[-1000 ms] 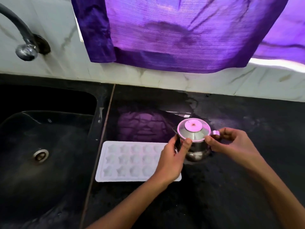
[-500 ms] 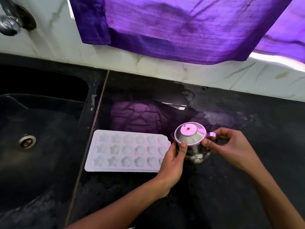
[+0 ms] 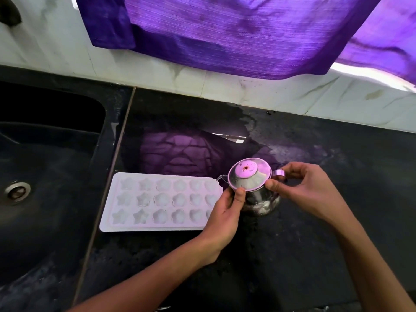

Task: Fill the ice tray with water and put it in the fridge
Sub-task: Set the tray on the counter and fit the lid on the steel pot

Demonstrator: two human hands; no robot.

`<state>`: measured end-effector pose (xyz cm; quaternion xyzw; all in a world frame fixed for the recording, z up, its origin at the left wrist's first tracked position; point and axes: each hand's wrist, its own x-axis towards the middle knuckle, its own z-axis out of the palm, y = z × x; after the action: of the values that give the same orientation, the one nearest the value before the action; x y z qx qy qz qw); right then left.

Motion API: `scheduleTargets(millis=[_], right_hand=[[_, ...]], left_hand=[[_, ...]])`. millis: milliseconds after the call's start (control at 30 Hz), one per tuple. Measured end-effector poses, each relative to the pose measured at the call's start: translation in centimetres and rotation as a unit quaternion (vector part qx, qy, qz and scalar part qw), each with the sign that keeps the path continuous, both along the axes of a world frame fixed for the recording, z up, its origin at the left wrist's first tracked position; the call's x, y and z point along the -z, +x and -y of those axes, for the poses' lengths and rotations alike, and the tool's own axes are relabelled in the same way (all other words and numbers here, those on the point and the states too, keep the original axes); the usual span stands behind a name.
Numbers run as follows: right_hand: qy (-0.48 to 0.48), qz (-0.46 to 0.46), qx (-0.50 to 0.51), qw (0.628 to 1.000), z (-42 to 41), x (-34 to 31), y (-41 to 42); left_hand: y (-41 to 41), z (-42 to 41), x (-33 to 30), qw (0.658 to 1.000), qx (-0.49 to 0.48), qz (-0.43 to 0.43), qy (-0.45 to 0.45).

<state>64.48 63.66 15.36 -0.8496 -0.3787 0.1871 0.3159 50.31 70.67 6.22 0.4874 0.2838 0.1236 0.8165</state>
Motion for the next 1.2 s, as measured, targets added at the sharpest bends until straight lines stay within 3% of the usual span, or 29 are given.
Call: scheduleTargets(millis=[767, 1033, 1200], right_hand=[[0.012, 0.01, 0.002, 1.0, 0.0, -1.1, -0.2], [0.077, -0.021, 0.028, 0.996, 1.1, 0.1, -0.7], [0.109, -0.049, 0.045, 0.992, 2.1, 0.6, -1.6]], left_hand=[[-0.8, -1.0, -0.9, 0.998, 0.045, 0.035, -0.017], [-1.5, -1.0, -0.5, 0.994, 0.049, 0.07, 0.074], [-3.0, -1.1, 0.0, 0.985, 0.11, 0.086, 0.104]])
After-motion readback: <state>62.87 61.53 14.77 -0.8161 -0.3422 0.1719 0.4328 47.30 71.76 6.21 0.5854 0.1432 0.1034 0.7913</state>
